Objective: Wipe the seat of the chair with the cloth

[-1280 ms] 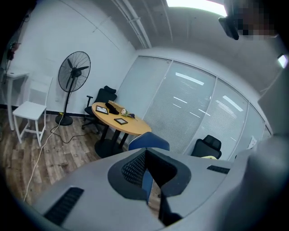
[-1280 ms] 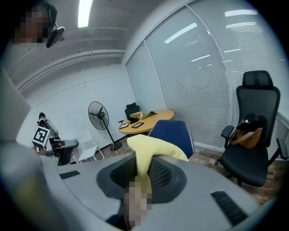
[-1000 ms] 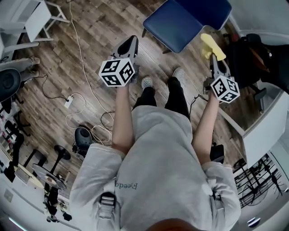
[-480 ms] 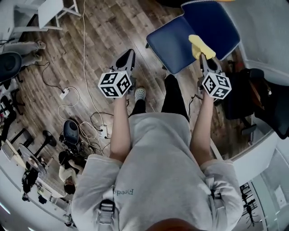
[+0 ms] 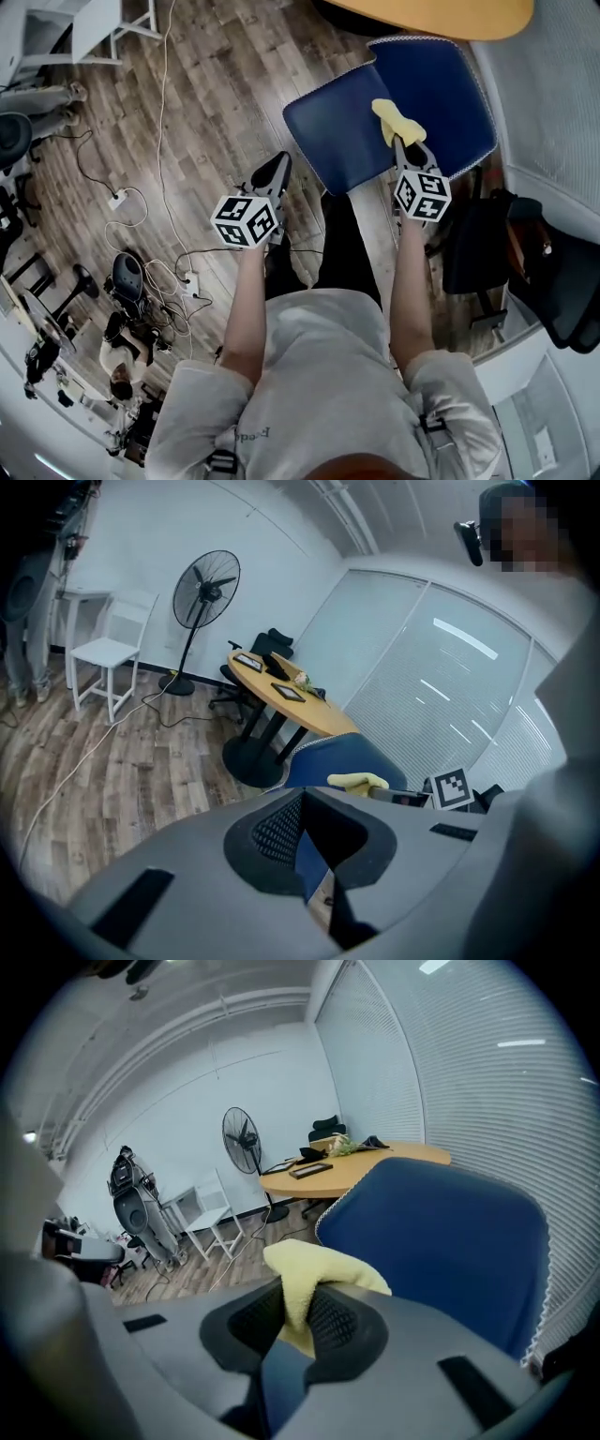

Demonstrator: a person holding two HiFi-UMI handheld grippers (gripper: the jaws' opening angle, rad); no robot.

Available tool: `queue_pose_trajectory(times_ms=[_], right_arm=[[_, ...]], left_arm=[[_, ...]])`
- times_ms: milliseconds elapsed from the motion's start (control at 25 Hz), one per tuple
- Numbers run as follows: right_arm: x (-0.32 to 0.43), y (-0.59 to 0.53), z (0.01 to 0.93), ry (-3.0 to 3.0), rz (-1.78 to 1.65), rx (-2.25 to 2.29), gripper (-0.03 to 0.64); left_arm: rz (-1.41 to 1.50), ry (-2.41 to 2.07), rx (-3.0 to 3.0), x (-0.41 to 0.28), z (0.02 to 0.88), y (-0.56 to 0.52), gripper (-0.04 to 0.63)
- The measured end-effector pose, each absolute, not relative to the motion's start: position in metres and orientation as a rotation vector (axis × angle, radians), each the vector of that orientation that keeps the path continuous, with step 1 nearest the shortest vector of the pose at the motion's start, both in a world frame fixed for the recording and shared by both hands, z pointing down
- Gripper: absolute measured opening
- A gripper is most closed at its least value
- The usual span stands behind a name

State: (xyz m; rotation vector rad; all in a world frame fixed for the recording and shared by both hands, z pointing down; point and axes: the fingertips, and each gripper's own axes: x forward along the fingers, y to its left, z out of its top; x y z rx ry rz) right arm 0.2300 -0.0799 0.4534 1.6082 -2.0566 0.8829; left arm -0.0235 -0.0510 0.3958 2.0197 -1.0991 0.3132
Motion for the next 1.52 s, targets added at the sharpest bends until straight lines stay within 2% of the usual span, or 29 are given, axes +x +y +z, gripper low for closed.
queue_pose_trajectory(times_ms=[120,360,880,1040,1280,1520], right_arm=[[0.23,-0.1,0.487,-2.074,0.916,1.58,0.064],[0.237,-0.14,0.561,-2.083,1.22,1.642,0.064],[0.256,-0.242,0.727,-1.833,1.01,1.585,0.064],[0.239,-0.254,0.773,-1.824,0.976,1.484,0.064],[0.229,-0.262,0.777,-1.857,0.97,1.511,0.063],[0.221,-0.251,0.773,-1.845,0.993,1.551,0.063]], left_arm=[[0.33,-1.107,1.983,-0.019,0.425,-0.048,0.026],[0.452,-1.164,1.929,-0.03,0.484,-0.035,0.026],[0.456,-1.197,1.863,-0.035,0.575,-0.049,0.026],[0.467,-1.14,1.861,-0.031,0.602,-0.04,0.026],[0.512,-1.021,1.881,-0.025,0.641,-0.025,0.026],[0.494,-0.983,1.879,-0.027,0.642,-0.028,0.026]])
